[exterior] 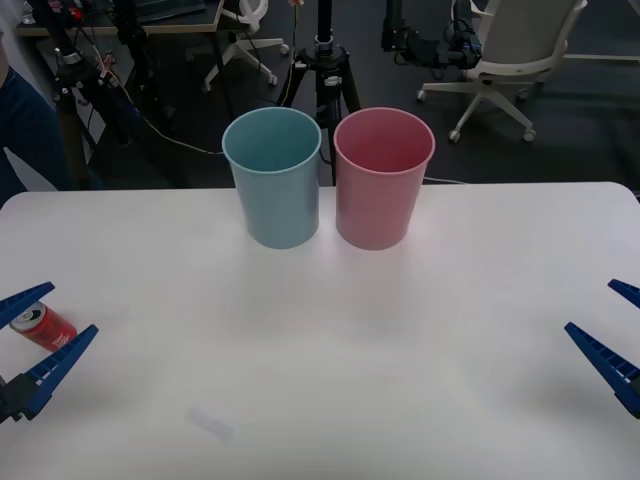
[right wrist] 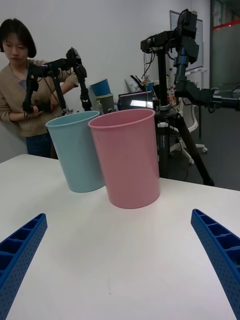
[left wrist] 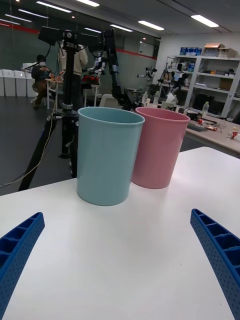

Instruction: Grasp the object on the table and drop it into the matching bin: aluminum can to the light blue bin, PET bottle to the pink bin.

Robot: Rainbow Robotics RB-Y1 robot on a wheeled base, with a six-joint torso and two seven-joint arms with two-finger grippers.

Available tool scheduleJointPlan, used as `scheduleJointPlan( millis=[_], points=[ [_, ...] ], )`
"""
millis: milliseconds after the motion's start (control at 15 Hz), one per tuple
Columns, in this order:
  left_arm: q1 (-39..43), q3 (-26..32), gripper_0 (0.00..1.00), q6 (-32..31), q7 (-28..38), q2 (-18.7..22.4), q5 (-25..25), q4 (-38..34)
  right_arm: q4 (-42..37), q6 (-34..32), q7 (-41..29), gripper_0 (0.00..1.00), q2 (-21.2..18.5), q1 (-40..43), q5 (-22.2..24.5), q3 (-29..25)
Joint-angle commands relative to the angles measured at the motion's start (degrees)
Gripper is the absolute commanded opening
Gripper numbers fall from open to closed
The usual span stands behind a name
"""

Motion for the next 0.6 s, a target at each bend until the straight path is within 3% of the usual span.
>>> scheduleJointPlan(
  millis=[67, 267, 600],
  points=[
    [-1.45, -0.29, 1.0, -0.05, 0.0, 0.73, -0.37, -0.19, 0.0, 0.0, 0.0, 1.0, 0.0, 0.0, 0.0, 0.0],
    [-1.28, -1.79, 1.0, 0.04, 0.26, 2.93, 0.51, -0.54, 0.0, 0.0, 0.0, 1.0, 0.0, 0.0, 0.0, 0.0],
    [-0.05, -2.31, 1.0, 0.13, -0.79, 2.93, 1.12, -0.54, 0.0, 0.0, 0.0, 1.0, 0.0, 0.0, 0.0, 0.0]
  ],
)
